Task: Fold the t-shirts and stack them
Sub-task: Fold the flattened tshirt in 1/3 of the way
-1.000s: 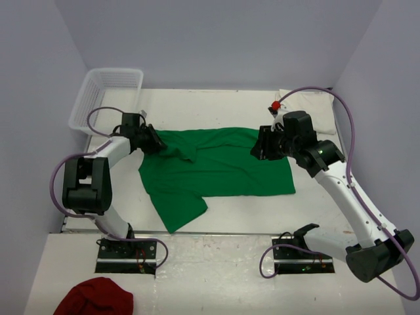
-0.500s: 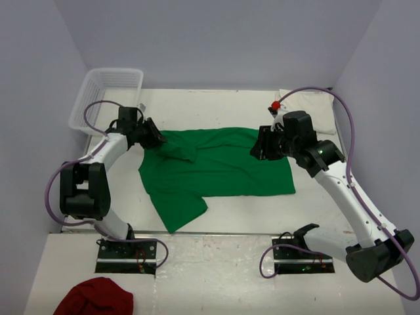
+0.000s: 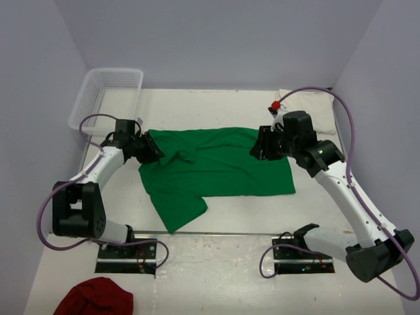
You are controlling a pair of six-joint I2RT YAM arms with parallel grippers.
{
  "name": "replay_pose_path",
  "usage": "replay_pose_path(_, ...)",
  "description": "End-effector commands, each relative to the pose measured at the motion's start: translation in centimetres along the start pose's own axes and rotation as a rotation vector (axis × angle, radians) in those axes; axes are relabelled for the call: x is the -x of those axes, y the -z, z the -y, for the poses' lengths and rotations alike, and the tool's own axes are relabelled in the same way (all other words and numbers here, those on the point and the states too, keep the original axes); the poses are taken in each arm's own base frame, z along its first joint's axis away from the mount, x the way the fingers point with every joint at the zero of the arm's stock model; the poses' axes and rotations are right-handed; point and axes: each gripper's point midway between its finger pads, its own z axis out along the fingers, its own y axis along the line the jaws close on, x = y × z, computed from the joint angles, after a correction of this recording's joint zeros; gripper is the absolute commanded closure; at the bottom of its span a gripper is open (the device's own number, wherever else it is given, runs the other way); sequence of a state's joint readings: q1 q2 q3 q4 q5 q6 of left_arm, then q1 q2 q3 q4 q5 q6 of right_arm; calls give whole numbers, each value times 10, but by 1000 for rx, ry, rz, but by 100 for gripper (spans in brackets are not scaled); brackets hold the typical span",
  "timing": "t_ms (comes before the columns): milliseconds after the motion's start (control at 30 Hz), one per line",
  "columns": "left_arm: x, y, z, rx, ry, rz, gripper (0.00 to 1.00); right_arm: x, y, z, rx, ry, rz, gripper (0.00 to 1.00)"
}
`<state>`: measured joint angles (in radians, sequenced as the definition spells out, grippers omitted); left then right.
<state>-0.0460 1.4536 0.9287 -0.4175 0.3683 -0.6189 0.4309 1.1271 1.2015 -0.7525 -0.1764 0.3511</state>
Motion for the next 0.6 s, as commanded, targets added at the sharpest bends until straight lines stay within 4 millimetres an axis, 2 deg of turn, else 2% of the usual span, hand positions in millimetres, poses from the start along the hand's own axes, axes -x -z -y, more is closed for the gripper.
replay_pose_path(0,1,15,-16,86,12,62,65,3,1,-9,45,-1,3,56)
replay_pose_path(100,8,21,-16,113,-47,96,66,-4,-17,-9,58,-9,-38,57)
replay_pose_path(200,2,21,-22,159,-91,71,66,-14,-40,-8,43,-6,-101,57)
replay_pose_path(267,-3,19,-26,175,-106,61,66,-14,-52,-12,53,4,-113,57)
replay_pose_path(300,-5,17,-28,178,-108,53,66,-14,-65,-16,63,1,-131,57)
replay_pose_path(400,-7,14,-26,158,-132,47,70,-20,-87,-36,117,15,-177,58)
replay_pose_path(433,-6,13,-24,152,-143,53,71,-18,-104,-41,119,17,-203,58)
replay_pose_path(500,-2,14,-23,157,-170,63,71,-22,-121,-59,139,40,-241,58)
replay_pose_path(533,4,15,-18,153,-185,76,71,-17,-139,-66,142,44,-254,57)
replay_pose_path(567,8,17,-20,183,-203,90,71,-19,-147,-75,157,50,-274,57)
